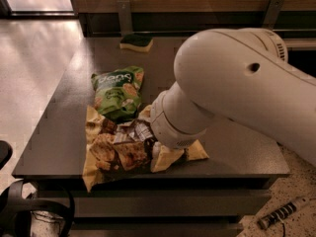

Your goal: Move brown chip bag near sponge

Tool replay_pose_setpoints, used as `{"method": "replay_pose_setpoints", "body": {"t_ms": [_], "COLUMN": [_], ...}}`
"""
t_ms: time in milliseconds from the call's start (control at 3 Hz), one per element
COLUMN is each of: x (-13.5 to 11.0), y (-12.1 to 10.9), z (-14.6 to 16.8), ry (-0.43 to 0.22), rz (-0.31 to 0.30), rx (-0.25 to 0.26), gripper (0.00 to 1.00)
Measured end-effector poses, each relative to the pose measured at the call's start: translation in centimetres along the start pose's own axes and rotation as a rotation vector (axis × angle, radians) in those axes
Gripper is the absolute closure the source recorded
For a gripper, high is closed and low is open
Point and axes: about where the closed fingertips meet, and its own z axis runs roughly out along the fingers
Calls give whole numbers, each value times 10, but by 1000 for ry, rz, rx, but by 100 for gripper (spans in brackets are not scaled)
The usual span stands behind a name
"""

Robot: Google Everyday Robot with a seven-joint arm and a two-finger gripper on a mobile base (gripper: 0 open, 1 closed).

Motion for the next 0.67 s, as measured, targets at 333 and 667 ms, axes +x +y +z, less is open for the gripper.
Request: {"method": "replay_pose_setpoints", "body": {"t_ms": [333,667], "x": [-1,-3], "y": [0,0], "z": [-1,-2], "ry": [1,2], "rz": [-2,-6], "rx": [1,3], "gripper": [57,89]}}
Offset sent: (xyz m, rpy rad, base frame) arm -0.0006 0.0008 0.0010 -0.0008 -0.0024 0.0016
